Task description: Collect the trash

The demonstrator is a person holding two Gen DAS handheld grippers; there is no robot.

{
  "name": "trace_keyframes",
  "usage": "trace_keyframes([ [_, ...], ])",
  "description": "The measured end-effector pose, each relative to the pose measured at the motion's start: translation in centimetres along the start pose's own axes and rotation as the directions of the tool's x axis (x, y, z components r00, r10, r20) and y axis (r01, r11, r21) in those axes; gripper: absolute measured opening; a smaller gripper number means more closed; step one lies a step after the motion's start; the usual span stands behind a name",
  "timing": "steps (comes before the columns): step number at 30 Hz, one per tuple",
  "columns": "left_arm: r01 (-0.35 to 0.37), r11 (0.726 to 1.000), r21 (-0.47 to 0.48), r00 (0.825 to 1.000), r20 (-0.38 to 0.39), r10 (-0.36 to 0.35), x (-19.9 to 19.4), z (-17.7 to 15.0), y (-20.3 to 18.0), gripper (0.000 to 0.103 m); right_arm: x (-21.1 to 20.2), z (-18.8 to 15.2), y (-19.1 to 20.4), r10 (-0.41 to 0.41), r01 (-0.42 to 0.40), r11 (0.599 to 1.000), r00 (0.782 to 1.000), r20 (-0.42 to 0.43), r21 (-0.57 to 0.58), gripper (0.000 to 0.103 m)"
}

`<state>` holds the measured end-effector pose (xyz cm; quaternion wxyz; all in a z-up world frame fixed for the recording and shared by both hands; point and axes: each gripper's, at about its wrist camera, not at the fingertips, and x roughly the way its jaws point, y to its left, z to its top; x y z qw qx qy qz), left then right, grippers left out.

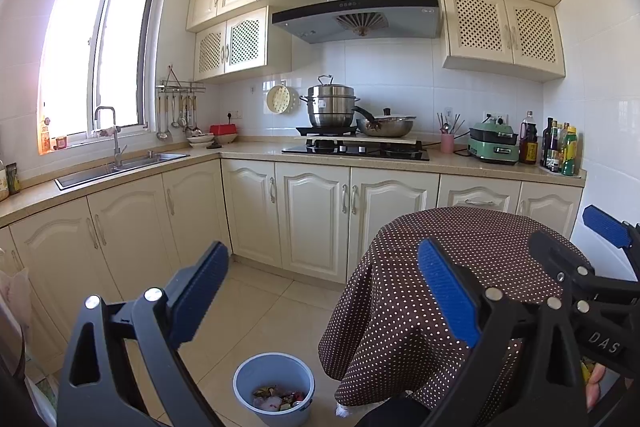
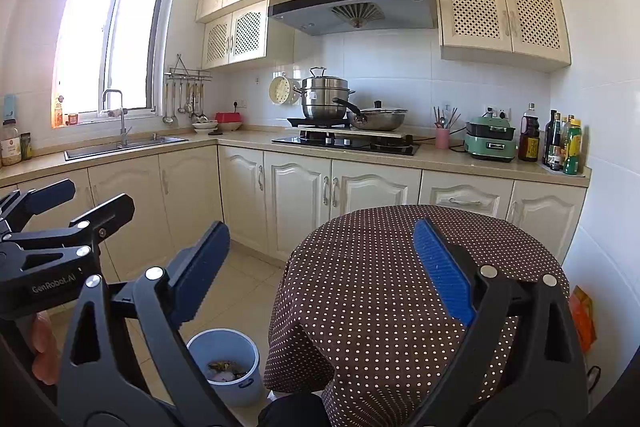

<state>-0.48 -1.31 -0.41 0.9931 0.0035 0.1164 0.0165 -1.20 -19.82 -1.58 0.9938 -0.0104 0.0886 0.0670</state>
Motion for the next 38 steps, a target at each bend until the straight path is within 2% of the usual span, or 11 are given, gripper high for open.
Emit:
trace_keyframes([
  [18,-0.003,1.0,0.004,1.0,-0.028,0.003,0.8,-0.2,0.3,0.094,0.4,-0.5,0.1,0.004,-0.004,1.0,1.0,-0.012,-0.006,0.092],
  [26,-0.014,1.0,0.008,0.998,-0.06,0.015,2.1,-0.6,0.6,0.094,1.8,-0.8,-0.1,-0.001,0.001,1.0,0.999,-0.037,-0.008,0.092],
  [34,-0.045,0.999,0.016,0.991,-0.124,0.047,5.1,-1.8,1.4,0.094,5.7,-1.9,-1.8,-0.016,0.018,1.0,0.993,-0.114,0.011,0.092],
  [38,-0.09,0.995,0.032,0.977,-0.189,0.094,7.8,-3.2,2.1,0.094,9.5,-2.7,-4.5,-0.071,0.071,0.997,0.977,-0.199,-0.01,0.092],
])
